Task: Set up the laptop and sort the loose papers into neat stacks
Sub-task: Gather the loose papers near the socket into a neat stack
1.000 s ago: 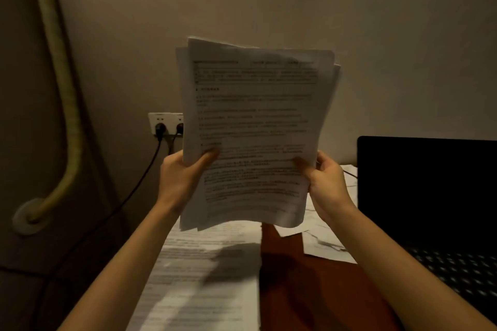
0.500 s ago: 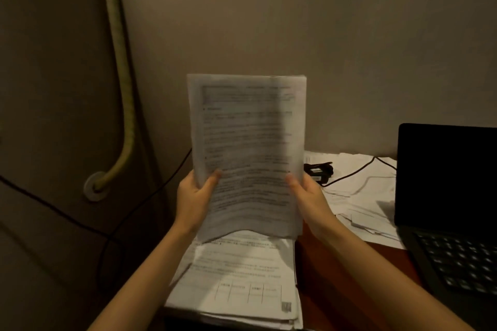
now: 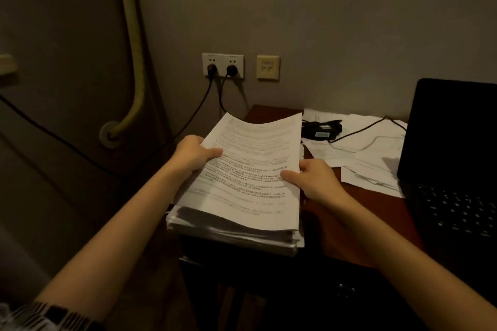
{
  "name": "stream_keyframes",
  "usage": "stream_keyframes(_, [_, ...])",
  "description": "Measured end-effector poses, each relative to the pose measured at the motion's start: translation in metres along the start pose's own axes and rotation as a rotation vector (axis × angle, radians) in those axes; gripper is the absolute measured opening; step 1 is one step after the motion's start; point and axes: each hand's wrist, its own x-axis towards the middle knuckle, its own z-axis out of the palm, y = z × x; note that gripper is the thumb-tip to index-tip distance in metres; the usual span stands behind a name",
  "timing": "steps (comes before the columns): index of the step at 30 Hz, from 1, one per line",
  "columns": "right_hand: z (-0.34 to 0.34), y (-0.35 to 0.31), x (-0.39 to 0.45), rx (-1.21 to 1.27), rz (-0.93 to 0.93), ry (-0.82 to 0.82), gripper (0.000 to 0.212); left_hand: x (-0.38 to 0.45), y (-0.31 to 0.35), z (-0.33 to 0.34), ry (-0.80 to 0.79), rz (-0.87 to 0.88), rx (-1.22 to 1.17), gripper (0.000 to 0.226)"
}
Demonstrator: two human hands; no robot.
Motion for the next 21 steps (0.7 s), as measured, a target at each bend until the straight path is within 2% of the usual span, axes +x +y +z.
stream_keyframes(4, [0.005,0.014,-0.004,-0.086,0.086,-0.082,0.023,0.001,-0.011,0.01,-0.015,-0.058,0.275,0.029])
stream_keyframes(6, [0.004,0.015,-0.005,-0.103,0.107,-0.133,0.017,-0.001,-0.011,0.011,-0.012,-0.07,0.504,0.031])
stream_keyframes(8, [-0.003,0.013,-0.005,-0.137,0.127,-0.203,0.017,-0.004,-0.001,0.009,0.024,-0.047,0.73,0.039])
stream_keyframes(10, [-0.01,0.01,-0.003,-0.219,0.163,-0.242,0.029,-0.003,0.013,0.01,0.082,-0.012,0.86,0.057])
stream_keyframes(11, [-0.014,0.009,-0.001,-0.267,0.188,-0.242,0.035,0.0,0.021,0.012,0.106,0.007,0.89,0.067])
stream_keyframes(13, [-0.022,0.011,0.004,-0.338,0.23,-0.217,0.04,0.006,0.038,0.021,0.122,0.089,0.917,0.071])
stream_keyframes(17, [-0.043,0.03,0.015,-0.347,0.22,-0.077,0.021,0.017,0.073,0.071,-0.007,0.362,0.82,0.069])
stream_keyframes(21, [-0.06,0.062,0.027,-0.853,0.063,0.121,0.026,0.027,0.087,0.134,-0.148,0.504,0.757,0.092])
